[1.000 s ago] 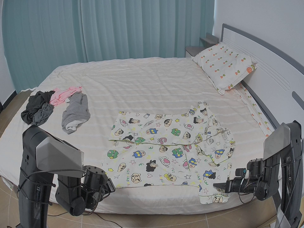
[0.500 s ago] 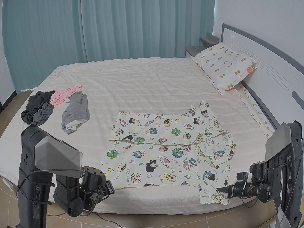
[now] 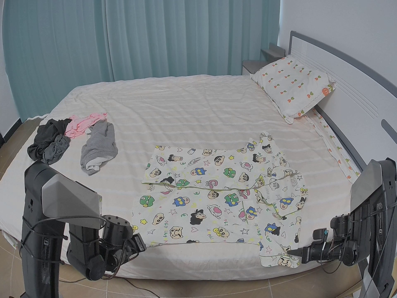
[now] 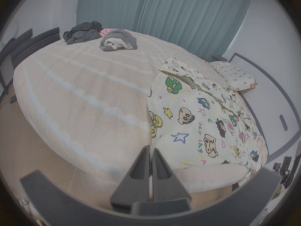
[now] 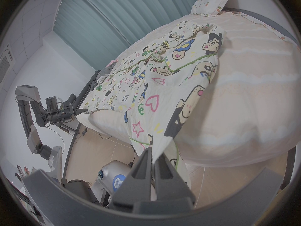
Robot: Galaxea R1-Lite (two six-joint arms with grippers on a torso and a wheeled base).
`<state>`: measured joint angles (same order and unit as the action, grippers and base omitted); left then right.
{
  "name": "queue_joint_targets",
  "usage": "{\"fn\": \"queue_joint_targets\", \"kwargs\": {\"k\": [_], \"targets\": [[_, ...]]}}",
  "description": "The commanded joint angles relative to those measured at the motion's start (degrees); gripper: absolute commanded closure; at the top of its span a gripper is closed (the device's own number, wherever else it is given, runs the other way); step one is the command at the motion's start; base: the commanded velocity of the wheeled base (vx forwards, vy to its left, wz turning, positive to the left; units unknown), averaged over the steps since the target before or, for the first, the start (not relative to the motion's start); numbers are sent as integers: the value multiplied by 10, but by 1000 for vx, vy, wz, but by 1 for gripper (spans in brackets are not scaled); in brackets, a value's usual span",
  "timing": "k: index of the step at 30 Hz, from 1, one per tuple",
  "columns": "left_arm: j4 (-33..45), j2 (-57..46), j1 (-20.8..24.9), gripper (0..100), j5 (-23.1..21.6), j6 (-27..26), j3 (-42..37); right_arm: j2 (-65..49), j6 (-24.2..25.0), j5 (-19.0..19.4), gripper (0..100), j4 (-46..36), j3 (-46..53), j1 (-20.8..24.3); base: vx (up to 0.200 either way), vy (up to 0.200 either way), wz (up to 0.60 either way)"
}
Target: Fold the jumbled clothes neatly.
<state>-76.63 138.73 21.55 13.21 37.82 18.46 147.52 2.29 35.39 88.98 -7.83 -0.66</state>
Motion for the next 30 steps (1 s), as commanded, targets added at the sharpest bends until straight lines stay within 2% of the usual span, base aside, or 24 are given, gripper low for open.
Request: {"fn": "queue_joint_targets", "kwargs": {"k": [1,2,9,18,20,24,30], "targets": [[0,1,-9,100,-19,0,4,1,0,-1,100,7,-5,3,0,0,0],[0,1,-10,0,-21,-1,4,1,0,-1,100,7,-5,3,0,0,0],[0,-1,-7,0,-29,-2,11,4,-1,-1,100,7,-10,5,0,0,0],[3,2,-17,0,-87,-2,43,6,-4,-1,100,7,-10,5,0,0,0],[5,7,-13,0,-89,-6,48,6,-4,-1,100,7,-10,5,0,0,0],[4,29,-10,0,-87,-57,56,6,-4,-1,100,7,-10,5,0,0,0],[3,38,0,0,-84,-63,69,6,-4,-1,100,7,-11,7,0,0,0]]}}
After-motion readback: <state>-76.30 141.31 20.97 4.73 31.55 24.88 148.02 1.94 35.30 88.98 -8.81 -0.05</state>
